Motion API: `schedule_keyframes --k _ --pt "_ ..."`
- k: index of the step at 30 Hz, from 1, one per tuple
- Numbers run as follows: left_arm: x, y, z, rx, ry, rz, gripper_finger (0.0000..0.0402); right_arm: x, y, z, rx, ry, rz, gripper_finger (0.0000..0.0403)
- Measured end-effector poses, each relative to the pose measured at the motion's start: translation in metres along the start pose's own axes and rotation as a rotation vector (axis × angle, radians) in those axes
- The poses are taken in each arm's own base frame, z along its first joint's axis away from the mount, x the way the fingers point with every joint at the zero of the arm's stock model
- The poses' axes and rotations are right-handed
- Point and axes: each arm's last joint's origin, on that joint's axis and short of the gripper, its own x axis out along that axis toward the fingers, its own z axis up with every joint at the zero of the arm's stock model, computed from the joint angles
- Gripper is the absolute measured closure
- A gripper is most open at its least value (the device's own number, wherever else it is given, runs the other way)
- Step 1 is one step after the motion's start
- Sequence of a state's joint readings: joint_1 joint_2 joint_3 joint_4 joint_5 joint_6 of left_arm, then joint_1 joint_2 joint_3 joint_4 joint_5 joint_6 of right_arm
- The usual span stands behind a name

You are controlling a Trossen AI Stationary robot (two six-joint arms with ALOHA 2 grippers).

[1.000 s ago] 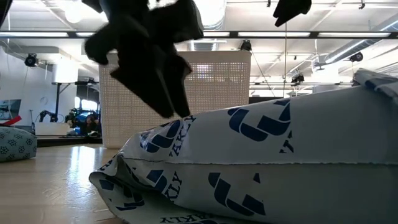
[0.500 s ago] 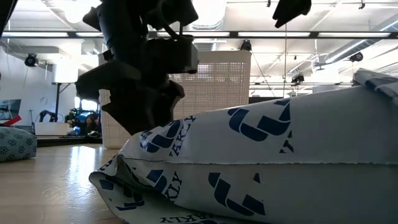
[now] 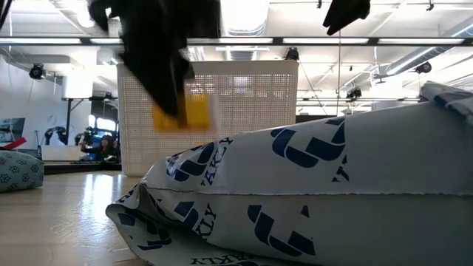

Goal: Pick & place medical supplies in basket/bin
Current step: Put the orange pill bottle into the white bin

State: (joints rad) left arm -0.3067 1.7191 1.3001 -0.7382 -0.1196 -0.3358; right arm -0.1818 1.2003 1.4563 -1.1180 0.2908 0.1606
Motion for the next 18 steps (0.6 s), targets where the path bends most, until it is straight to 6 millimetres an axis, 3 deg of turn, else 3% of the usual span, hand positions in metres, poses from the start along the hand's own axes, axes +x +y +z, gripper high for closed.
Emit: schedule_keyframes --k 4,8,11,14,18 --pt "-0.054 -0.004 0.015 -0.046 -0.158 0.089 0.0231 0.0 0.0 0.0 -0.026 -0.001 0.0 0.0152" --pt "-0.113 0.012 0.034 -0.109 -0.392 0.331 0.0231 0.0 0.0 0.001 -0.052 -0.013 0.002 0.0156" --pt "-0.15 0.038 0.051 -0.163 -0.508 0.501 0.0231 0.0 0.001 0.004 -0.056 -0.037 0.006 0.0156" --pt "-0.181 0.077 0.064 -0.223 -0.555 0.61 0.0231 0.0 0.001 0.005 -0.053 -0.054 0.008 0.0157" --pt "-0.2 0.141 0.069 -0.327 -0.543 0.699 0.0231 0.0 0.001 0.006 -0.058 -0.056 0.008 0.0159"
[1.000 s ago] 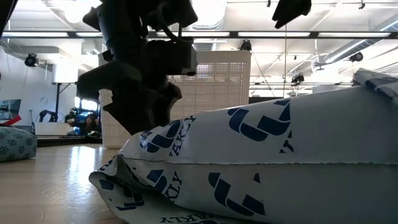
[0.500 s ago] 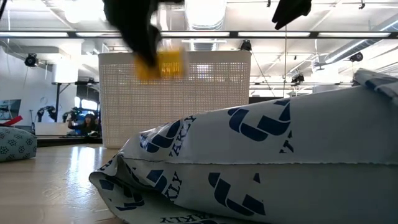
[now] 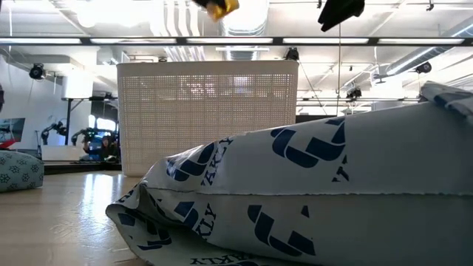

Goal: Pick & place medical supplies in basket/bin
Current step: Put the orange pill bottle into the white bin, then put the white purple pill bottle into the white bin

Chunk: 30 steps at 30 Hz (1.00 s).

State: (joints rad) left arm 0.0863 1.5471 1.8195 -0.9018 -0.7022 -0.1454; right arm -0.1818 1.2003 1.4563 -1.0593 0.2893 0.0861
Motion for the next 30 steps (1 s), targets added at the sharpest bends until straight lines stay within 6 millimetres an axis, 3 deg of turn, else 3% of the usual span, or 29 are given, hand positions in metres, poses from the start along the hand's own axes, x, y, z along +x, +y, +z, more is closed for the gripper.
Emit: schedule_keyframes --k 3,7,11,14,18,25,30 --pt "0.031 0.038 -0.002 -0.053 0.063 0.066 0.0228 0.0 0.0 0.0 -0.007 0.001 0.0 0.0156" --pt "0.067 0.07 -0.024 -0.063 0.202 0.075 0.0205 0.0 0.0 -0.001 0.013 0.009 0.0 0.0149" --pt "0.086 0.077 -0.046 -0.097 0.296 0.07 0.0169 0.0 0.0 -0.004 0.052 0.038 -0.001 0.0143" --pt "0.089 0.073 -0.052 -0.091 0.321 0.065 0.0152 0.001 0.0 -0.007 0.077 0.065 -0.005 0.0139" --pt "0.069 0.052 -0.043 -0.116 0.312 -0.036 0.0147 0.007 0.001 -0.012 0.097 0.096 -0.008 0.0138" --pt "-0.004 -0.004 -0.013 -0.08 0.158 -0.311 0.0146 0.026 0.009 -0.029 0.111 0.197 0.091 0.0138" --pt "-0.045 -0.041 -0.016 -0.106 0.144 -0.461 0.0146 0.045 0.016 -0.048 0.171 0.3 0.164 0.0142"
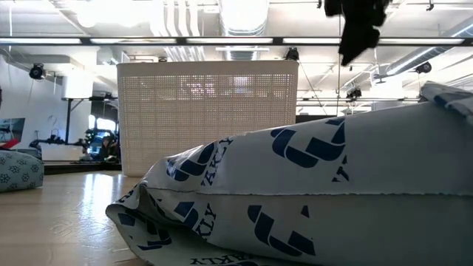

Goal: Pick & place medical supplies in basket/bin
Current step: Put the white purple pill bottle into the white bin

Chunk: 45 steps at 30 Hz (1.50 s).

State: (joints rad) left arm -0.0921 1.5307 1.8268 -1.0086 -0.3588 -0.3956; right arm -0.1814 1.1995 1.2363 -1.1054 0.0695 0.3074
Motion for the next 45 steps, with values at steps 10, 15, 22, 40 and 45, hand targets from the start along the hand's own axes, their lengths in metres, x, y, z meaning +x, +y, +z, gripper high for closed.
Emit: schedule_keyframes --k 10,15,22,40,45 --pt "0.027 -0.047 -0.081 -0.126 0.235 0.003 0.0146 0.067 0.011 -0.038 -0.092 0.099 0.153 0.0141" --pt "0.041 -0.067 -0.13 -0.26 0.308 0.019 0.0146 0.08 0.025 -0.058 -0.409 0.11 0.152 0.014" --pt "0.064 -0.102 -0.171 -0.48 0.167 -0.241 0.0146 0.088 0.043 -0.064 -0.303 0.129 0.228 0.0145" --pt "0.153 -0.158 -0.214 -0.484 0.205 -0.321 0.0146 0.126 0.117 -0.096 -0.139 0.46 0.58 0.0159" --pt "0.163 -0.167 -0.215 -0.325 0.21 -0.304 0.0146 0.133 0.129 -0.099 -0.027 0.485 0.581 0.0163"
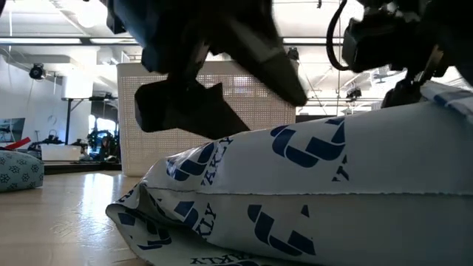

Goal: Pick & place medical supplies in basket/bin
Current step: Put the white purple pill bottle into the white bin

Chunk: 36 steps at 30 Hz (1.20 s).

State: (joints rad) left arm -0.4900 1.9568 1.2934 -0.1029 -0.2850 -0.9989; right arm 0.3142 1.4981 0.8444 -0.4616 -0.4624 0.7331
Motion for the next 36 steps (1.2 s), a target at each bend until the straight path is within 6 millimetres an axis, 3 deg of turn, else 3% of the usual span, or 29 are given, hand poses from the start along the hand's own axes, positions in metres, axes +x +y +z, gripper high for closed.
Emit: schedule_keyframes --k 5,11,16,25,31,36 --pt "-0.01 -0.002 -0.003 0.033 0.036 0.003 0.0146 0.004 0.008 -0.011 0.151 -0.005 -0.05 0.0163" --pt "-0.025 -0.011 -0.007 0.044 0.052 -0.011 0.0146 -0.009 0.025 -0.038 0.4 0.022 -0.055 0.0163" --pt "-0.032 -0.015 -0.014 0.062 0.063 -0.016 0.0146 -0.018 0.04 -0.072 0.557 0.065 -0.106 0.0173" --pt "-0.035 -0.018 -0.021 0.079 0.05 -0.013 0.0146 -0.021 0.048 -0.136 0.893 0.163 -0.357 0.018" --pt "-0.036 -0.018 -0.02 0.092 0.03 -0.005 0.0146 -0.016 0.058 -0.149 1.01 0.179 -0.335 0.0167" --pt "-0.037 -0.02 -0.025 0.119 0.036 -0.01 0.0146 -0.011 0.067 -0.15 0.938 0.145 -0.239 0.0157"
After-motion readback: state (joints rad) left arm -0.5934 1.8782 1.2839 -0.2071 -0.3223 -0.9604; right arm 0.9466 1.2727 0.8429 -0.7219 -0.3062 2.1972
